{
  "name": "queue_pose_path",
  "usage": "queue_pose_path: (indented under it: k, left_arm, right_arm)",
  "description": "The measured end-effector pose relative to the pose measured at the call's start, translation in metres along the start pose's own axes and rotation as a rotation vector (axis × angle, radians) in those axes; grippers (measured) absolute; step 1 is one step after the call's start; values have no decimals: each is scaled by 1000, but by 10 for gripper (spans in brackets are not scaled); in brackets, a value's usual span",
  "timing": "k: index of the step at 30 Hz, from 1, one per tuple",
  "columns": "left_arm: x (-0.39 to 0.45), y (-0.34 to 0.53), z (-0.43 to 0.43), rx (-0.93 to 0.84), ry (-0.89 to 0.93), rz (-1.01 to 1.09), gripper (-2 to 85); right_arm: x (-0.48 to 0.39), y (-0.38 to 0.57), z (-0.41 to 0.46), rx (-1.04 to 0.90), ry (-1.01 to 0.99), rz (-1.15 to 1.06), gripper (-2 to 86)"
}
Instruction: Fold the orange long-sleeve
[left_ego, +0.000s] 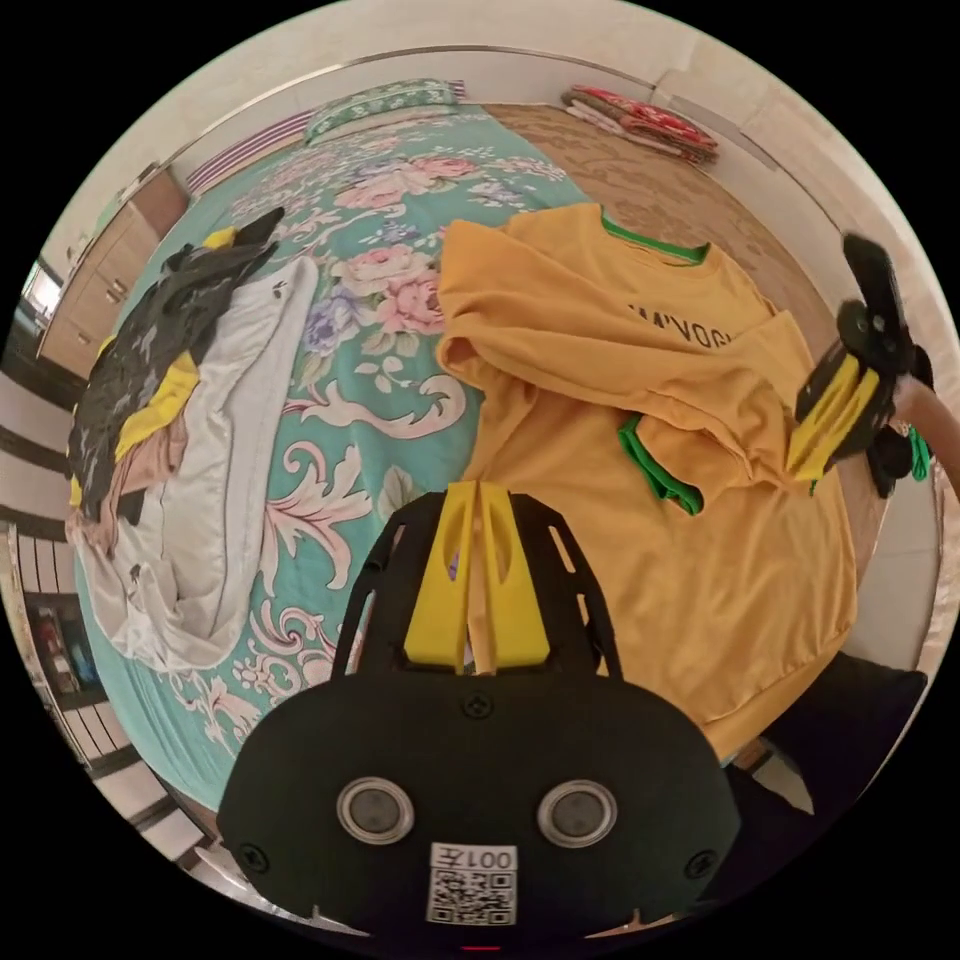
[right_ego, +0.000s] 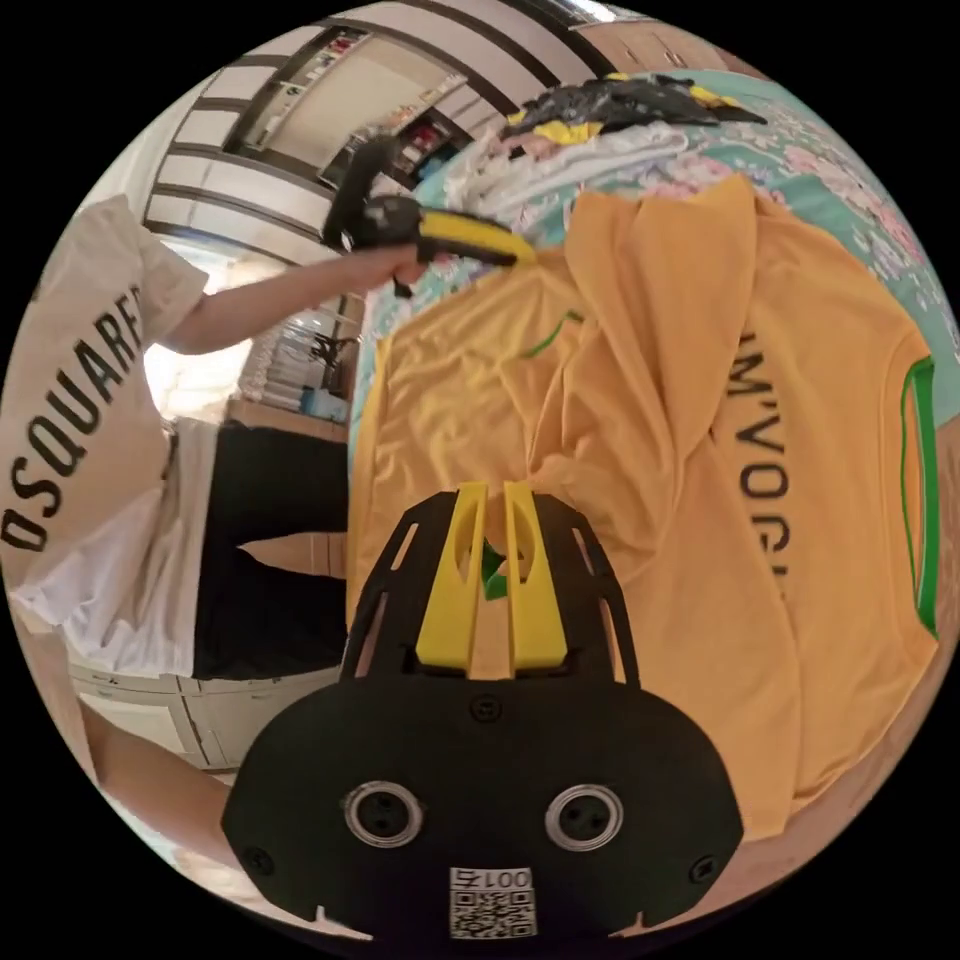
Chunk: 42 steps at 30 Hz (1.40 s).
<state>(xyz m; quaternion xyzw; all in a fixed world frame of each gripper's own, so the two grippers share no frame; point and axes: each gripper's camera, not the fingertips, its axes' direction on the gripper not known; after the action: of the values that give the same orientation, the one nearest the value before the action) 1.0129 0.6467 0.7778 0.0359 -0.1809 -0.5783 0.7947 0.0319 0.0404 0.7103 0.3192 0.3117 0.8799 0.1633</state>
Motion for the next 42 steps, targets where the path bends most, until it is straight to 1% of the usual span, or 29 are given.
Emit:
queue_pose_path:
  k: [2,4,6,7,10,12,14,15,17,18,20,22,24,25,27,29,32,34,36,38,41,42]
  left_arm:
    - [-14,1,6,-11,-2,-77,-7]
    - [-26,2,14,-46,-92,-122,-8]
    - [-41,4,21,-74,-86,-176,-8]
    - [-49,4,20,-50,-36,-208,-7]
    - [-48,-1,14,24,45,-171,5]
    - [-40,-8,13,45,128,-150,25]
    - [-24,-16,17,61,322,-137,53]
    - [-19,-17,19,62,371,-136,58]
    - [9,-20,30,53,546,-119,69]
    - [17,-20,33,43,573,-113,73]
    - [46,-17,54,-21,622,-116,77]
    - [62,-14,73,-48,657,-127,71]
    - [69,-11,92,-84,677,-180,57]
    - [67,-7,102,-96,699,-232,30]
    - [55,0,113,-80,765,-349,4]
    - [33,16,112,23,927,-467,-7]
    - [17,38,101,75,1021,-519,-9]
    - [14,50,98,56,1024,-515,-9]
    - [14,62,102,13,1009,-529,-9]
    - [18,76,119,-69,984,-557,-9]
    - [20,89,142,-169,944,-578,-9]
    - [18,92,144,-178,936,-587,-9]
  right_arm:
    - [-9,16,13,-58,41,32,6]
    - [-16,34,15,-52,3,86,9]
    - [-26,59,8,-19,-4,168,15]
    - [-29,64,5,-2,3,184,17]
    - [-41,88,-22,124,88,279,40]
    - [-46,103,-35,211,211,362,73]
    - [-45,110,-33,217,264,392,90]
    - [-43,113,-27,218,277,399,96]
    - [-37,114,-16,209,293,409,98]
    - [-32,116,-9,216,298,432,97]
    - [-26,119,-5,252,280,458,83]
    - [-24,124,-7,311,257,464,53]
    - [-25,135,-17,396,237,473,30]
    - [-25,139,-20,410,237,487,27]
    - [-25,154,-35,462,203,505,16]
    - [-27,165,-52,502,173,498,12]
    - [-30,184,-80,557,73,422,9]
    - [-27,194,-86,536,17,404,9]
    - [-18,207,-76,440,-1,422,9]
    - [-9,215,-63,378,-10,446,9]
    - [6,223,-45,265,0,488,11]
    - [9,224,-45,210,10,474,12]
